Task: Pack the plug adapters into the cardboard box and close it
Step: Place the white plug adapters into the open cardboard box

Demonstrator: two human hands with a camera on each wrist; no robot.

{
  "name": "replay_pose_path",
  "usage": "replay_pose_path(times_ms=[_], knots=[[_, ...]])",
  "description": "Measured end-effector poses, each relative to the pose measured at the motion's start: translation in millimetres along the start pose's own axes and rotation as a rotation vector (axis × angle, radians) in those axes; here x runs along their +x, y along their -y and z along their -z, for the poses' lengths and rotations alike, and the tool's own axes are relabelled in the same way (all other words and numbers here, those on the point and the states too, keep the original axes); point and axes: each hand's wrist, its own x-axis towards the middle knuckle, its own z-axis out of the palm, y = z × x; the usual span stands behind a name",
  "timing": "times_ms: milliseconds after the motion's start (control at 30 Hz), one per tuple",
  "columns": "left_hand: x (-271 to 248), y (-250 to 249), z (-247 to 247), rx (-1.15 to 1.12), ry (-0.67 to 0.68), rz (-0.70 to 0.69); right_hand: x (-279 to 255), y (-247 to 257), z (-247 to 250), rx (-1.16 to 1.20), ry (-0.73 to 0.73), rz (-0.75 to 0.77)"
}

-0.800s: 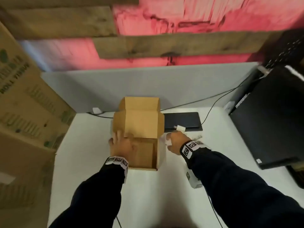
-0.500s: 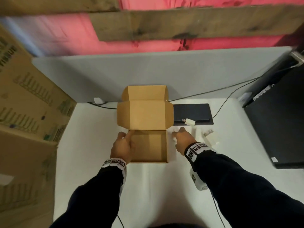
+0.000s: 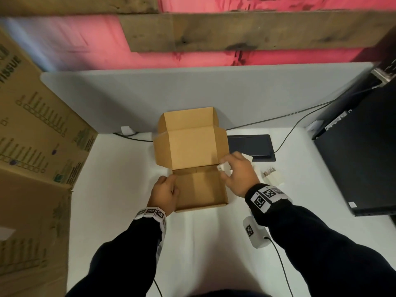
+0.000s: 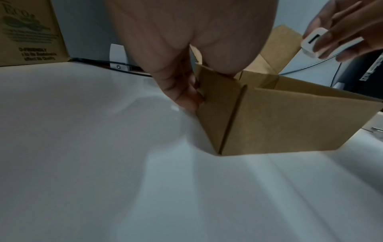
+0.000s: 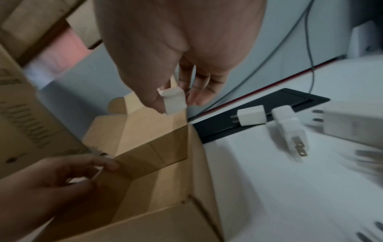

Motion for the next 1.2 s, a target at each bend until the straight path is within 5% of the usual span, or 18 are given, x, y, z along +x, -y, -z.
replay_pose_path(times_ms=[167,433,633,1200], knots=[[4.9,-8.1,0.6,0.001,0.047,-0.028,-2.8,20.1,-23.2,-0.021,0.203,0.118],[9.0,-18.5,-8.4,-0.204,-0.085,-0.011,3.2,24.0,-55.9,-0.19,0.431,-0.001],[11.1,-19.6,-25.3,-0.348,-0.133,0.105,20.0,28.2,-74.9,-0.241,0.445,0.06],[20.9,-14.3,-34.4,-0.316,-0.056,0.099,30.7,22.8,-91.0,-0.256,0.379,0.129]])
